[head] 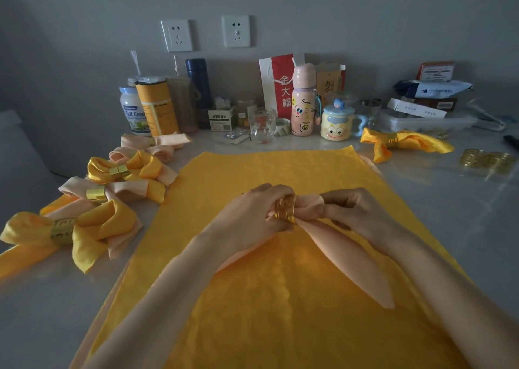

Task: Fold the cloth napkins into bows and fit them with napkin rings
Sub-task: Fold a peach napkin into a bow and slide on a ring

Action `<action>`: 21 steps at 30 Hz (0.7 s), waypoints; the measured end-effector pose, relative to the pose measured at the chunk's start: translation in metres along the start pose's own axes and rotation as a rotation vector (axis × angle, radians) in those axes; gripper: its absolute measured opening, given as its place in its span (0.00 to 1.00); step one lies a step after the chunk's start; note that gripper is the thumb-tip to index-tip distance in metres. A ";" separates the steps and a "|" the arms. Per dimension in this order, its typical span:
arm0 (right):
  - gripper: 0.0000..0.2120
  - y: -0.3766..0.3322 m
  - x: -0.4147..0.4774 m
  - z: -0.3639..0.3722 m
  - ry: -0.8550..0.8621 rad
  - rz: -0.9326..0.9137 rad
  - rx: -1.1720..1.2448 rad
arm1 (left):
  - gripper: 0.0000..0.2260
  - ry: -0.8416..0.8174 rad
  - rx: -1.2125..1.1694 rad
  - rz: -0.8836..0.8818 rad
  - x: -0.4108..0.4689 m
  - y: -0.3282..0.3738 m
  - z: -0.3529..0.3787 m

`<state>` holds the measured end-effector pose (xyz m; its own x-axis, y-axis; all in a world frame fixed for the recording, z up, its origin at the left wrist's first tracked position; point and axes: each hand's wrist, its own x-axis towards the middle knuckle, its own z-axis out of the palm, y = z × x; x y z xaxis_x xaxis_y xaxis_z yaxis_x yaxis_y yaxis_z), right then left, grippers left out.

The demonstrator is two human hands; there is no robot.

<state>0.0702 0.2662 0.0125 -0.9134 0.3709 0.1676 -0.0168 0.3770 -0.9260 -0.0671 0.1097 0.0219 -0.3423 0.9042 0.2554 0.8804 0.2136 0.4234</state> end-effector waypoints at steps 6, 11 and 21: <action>0.08 0.001 0.002 -0.006 0.058 0.014 -0.017 | 0.22 0.048 -0.046 -0.033 -0.002 -0.002 -0.003; 0.10 0.005 0.004 0.000 -0.047 0.180 0.127 | 0.23 0.141 0.041 -0.056 -0.006 -0.002 -0.002; 0.12 -0.004 0.003 0.009 0.164 0.207 0.230 | 0.13 0.123 -0.348 -0.393 -0.002 -0.008 -0.007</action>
<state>0.0640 0.2578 0.0132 -0.8300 0.5578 0.0034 0.0534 0.0855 -0.9949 -0.0755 0.1040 0.0242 -0.6784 0.7262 0.1114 0.5250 0.3730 0.7650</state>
